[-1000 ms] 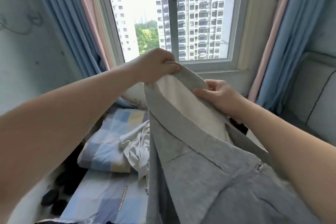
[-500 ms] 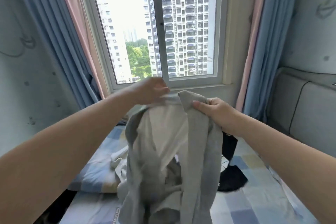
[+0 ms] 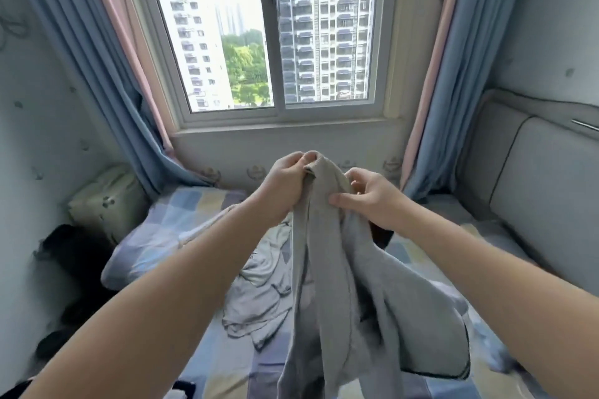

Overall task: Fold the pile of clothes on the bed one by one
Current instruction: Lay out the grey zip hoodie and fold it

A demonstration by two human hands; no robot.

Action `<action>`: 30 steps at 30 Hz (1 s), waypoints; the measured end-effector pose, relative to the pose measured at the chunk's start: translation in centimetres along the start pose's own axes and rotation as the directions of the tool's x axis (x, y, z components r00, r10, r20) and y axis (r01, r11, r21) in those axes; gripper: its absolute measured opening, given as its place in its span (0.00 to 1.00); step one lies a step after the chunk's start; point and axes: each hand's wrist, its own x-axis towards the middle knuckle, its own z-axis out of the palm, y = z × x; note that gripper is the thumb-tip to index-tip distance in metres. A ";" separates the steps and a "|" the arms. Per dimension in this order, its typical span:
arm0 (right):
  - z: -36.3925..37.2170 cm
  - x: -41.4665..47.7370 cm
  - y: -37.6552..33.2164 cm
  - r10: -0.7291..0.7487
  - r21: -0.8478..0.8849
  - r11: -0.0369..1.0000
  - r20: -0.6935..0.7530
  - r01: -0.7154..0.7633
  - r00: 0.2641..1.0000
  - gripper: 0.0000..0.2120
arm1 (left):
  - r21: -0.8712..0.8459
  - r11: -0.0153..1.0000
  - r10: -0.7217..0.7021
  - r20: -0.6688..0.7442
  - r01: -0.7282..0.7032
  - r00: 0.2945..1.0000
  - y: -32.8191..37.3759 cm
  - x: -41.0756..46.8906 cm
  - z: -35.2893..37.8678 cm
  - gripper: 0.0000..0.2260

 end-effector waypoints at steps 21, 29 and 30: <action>1.9 -5.1 6.3 0.108 0.287 0.955 -0.087 -0.079 0.990 0.14 | 0.517 0.854 -0.052 0.193 -0.056 0.980 -7.1 -2.4 -0.5 0.13; -0.7 -2.9 4.2 0.010 0.164 0.986 -0.218 0.027 0.976 0.19 | 0.553 0.814 0.115 0.149 -0.179 0.982 -9.2 -4.0 2.2 0.15; -1.2 -2.7 4.9 0.039 0.130 0.992 -0.255 -0.006 0.966 0.18 | 0.552 0.816 0.138 0.102 -0.171 0.985 -8.4 -3.7 2.3 0.15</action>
